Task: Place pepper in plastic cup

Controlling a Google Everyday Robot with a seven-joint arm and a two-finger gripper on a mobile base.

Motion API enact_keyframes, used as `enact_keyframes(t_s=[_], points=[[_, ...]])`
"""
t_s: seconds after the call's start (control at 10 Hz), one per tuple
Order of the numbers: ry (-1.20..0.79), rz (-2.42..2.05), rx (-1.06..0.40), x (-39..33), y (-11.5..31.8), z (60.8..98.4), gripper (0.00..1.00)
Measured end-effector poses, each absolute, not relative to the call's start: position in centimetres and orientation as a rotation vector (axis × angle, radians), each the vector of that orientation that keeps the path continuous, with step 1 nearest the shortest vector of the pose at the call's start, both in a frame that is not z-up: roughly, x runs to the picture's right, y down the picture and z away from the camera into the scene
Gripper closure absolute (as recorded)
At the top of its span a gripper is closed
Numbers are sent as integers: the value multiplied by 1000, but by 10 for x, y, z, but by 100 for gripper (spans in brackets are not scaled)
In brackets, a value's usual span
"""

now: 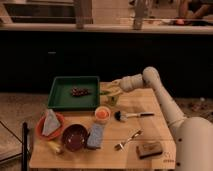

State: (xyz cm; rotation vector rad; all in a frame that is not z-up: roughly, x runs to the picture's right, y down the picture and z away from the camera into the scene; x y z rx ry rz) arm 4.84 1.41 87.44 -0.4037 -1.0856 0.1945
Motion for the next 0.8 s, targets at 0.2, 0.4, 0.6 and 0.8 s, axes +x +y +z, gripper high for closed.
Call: enact_keyframes(t_s=[0.2, 0.4, 0.6, 0.8], points=[[-1096, 192, -401, 47, 14, 875, 20], [-1103, 191, -397, 48, 15, 875, 20], [-1107, 181, -398, 47, 14, 875, 20], [-1098, 149, -421, 46, 10, 874, 20]])
